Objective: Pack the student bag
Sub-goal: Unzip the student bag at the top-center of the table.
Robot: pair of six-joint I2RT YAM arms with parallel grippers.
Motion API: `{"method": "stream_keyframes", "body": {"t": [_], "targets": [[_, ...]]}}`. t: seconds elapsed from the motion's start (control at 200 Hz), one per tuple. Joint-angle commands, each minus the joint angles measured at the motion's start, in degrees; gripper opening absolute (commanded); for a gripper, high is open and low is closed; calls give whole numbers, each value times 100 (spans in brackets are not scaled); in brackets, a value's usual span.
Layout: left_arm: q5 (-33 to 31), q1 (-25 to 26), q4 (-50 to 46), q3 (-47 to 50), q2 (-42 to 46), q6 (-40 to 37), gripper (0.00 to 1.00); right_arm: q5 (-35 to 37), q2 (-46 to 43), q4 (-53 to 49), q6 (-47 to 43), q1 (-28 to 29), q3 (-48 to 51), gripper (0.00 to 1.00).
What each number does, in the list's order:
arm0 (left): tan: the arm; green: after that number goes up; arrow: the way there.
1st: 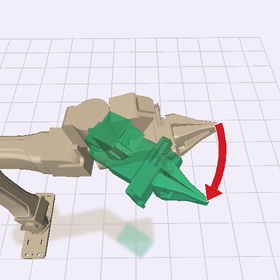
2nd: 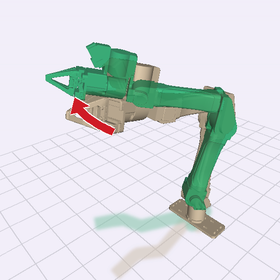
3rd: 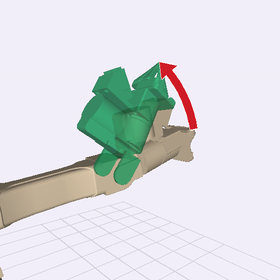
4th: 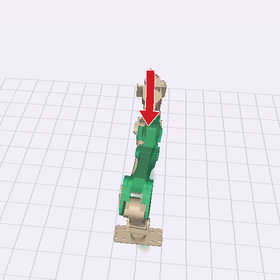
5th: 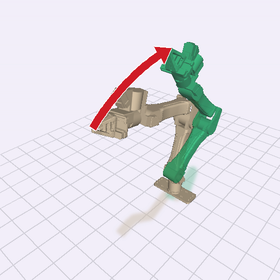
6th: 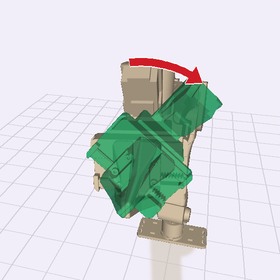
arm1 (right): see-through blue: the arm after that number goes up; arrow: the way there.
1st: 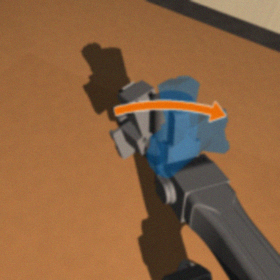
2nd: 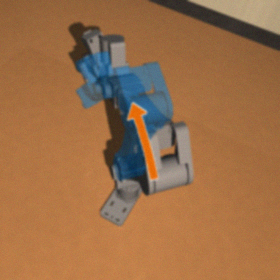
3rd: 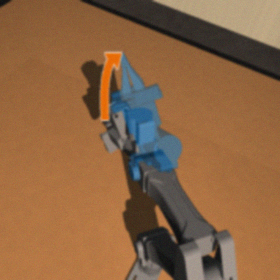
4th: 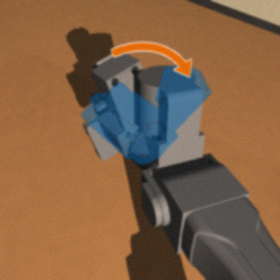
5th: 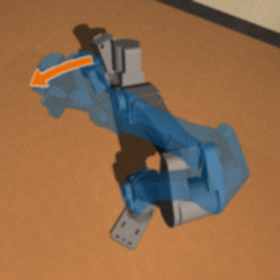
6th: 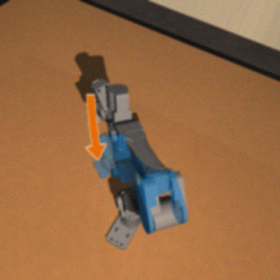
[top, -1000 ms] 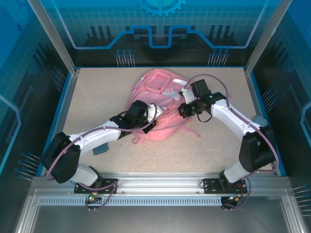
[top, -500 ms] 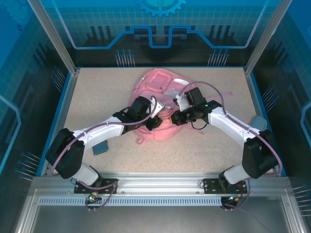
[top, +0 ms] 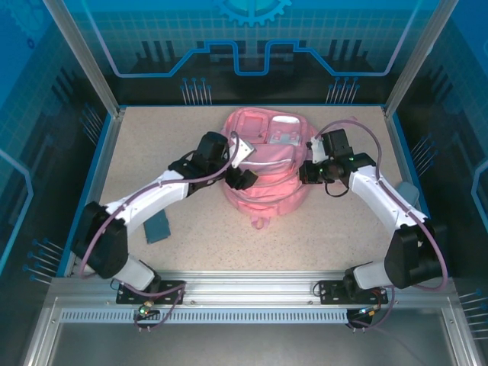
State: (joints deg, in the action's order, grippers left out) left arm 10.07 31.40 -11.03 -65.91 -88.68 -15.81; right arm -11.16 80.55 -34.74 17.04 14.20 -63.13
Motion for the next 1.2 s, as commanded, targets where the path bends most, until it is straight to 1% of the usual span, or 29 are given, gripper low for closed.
{"method": "stream_keyframes", "body": {"t": [0.0, 0.1, 0.165, 0.29, 0.405, 0.465, 0.555, 0.635, 0.72, 0.795, 0.92, 1.061, 1.126, 1.196], "targets": [[497, 16, -386, -470, -537, -729, 77, -287, 59, 2, -154, -64, -252, 0], [646, 29, -647, -834, -970, -1055, 75, -353, 62, -16, -200, -76, -270, 0], [659, 30, -783, -1048, -1227, -1155, 72, -394, 68, -20, -218, -92, -287, 0], [739, 35, -806, -1243, -1494, -1151, 68, -470, 69, -33, -236, -99, -297, 0], [487, 44, -501, -1202, -1585, -998, 60, -541, 42, -42, -253, -87, -253, 0], [361, 50, -430, -1219, -1640, -970, 52, -579, 18, -50, -271, -71, -223, 0], [98, 59, -249, -1223, -1708, -837, 30, -637, -65, -89, -280, 3, -154, 0], [-199, 82, -68, -1200, -1697, -602, 16, -673, -168, -133, -271, 136, -33, 0], [-307, 126, 43, -1201, -1645, -312, 7, -683, -314, -207, -271, 392, 108, 0], [-431, 183, 157, -1187, -1604, -68, 1, -681, -402, -227, -214, 645, 220, 0], [-637, 266, 350, -1197, -1605, 308, 0, -708, -392, 33, 99, 1162, 403, 0], [-413, 285, 566, -1196, -1569, 758, 0, -999, -131, 978, 713, 1683, 638, 0], [-357, 285, 671, -1140, -1512, 896, 0, -1053, -24, 1386, 1058, 1792, 728, 0], [-317, 287, 728, -1056, -1415, 922, 0, -983, -185, 1627, 1330, 1735, 862, 0]]}}
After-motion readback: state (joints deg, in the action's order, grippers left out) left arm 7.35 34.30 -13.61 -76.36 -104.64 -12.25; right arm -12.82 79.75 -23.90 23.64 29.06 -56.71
